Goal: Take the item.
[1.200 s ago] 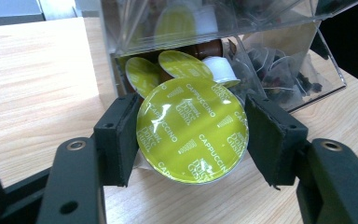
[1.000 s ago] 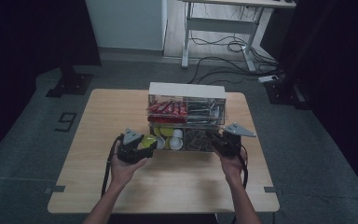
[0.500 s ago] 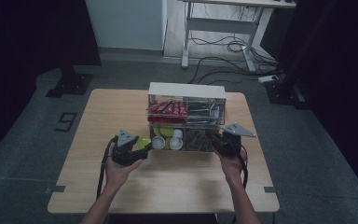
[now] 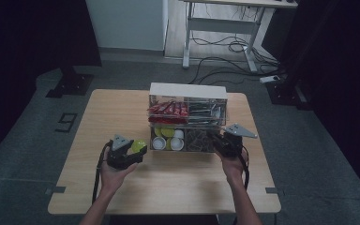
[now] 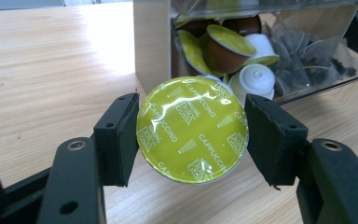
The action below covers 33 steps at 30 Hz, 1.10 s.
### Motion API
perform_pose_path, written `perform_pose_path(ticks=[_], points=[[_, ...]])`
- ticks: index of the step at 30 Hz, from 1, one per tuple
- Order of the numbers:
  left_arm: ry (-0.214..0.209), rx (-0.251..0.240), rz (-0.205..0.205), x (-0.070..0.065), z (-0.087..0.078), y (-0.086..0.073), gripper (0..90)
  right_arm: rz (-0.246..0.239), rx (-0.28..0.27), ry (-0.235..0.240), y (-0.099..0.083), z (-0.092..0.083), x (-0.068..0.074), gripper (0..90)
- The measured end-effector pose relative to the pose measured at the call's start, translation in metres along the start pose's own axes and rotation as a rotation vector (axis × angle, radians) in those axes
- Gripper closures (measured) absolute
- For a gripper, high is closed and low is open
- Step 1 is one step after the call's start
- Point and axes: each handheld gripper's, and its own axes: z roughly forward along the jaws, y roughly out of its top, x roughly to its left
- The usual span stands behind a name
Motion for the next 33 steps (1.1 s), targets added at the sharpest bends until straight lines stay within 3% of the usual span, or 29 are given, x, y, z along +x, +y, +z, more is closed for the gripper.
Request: perform_pose_path(ticks=[33], points=[[0.060, 0.055, -0.055, 0.034, -0.006, -0.037, 38.3, -0.002, 0.004, -0.002, 0.000, 0.000, 0.000, 89.2]])
